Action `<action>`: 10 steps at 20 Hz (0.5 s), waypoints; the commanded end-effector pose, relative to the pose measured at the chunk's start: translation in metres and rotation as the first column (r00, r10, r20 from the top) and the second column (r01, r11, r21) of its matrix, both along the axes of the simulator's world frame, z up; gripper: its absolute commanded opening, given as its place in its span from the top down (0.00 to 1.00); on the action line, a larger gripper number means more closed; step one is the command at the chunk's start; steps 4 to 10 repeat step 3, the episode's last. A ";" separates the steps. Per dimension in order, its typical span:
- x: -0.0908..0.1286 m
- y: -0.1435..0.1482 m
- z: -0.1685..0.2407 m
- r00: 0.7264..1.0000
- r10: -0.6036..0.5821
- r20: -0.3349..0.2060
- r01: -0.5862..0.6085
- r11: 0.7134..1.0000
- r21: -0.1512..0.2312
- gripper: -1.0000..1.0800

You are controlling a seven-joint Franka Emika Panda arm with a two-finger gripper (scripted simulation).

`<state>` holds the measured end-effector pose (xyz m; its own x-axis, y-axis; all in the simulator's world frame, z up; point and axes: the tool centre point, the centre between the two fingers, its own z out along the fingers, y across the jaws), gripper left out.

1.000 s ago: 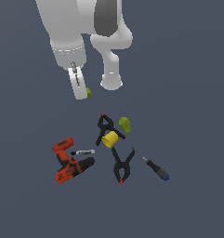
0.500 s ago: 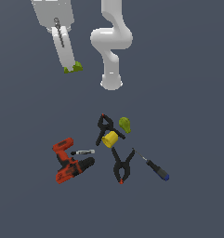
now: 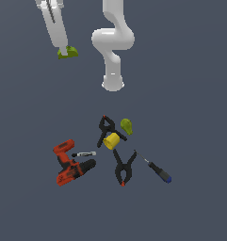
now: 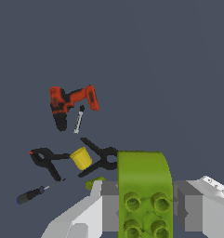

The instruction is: Pick up a designated object from a clutter of objects.

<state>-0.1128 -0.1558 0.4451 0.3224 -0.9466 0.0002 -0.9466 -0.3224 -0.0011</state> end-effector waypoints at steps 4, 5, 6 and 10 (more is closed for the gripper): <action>-0.001 -0.001 0.005 1.000 0.001 -0.001 -0.001 1.000 0.000 1.00; -0.001 -0.001 0.005 1.000 0.001 -0.001 -0.001 1.000 0.000 1.00; -0.001 -0.001 0.005 1.000 0.001 -0.001 -0.001 1.000 0.000 1.00; -0.001 -0.001 0.005 1.000 0.001 -0.001 -0.001 1.000 0.000 1.00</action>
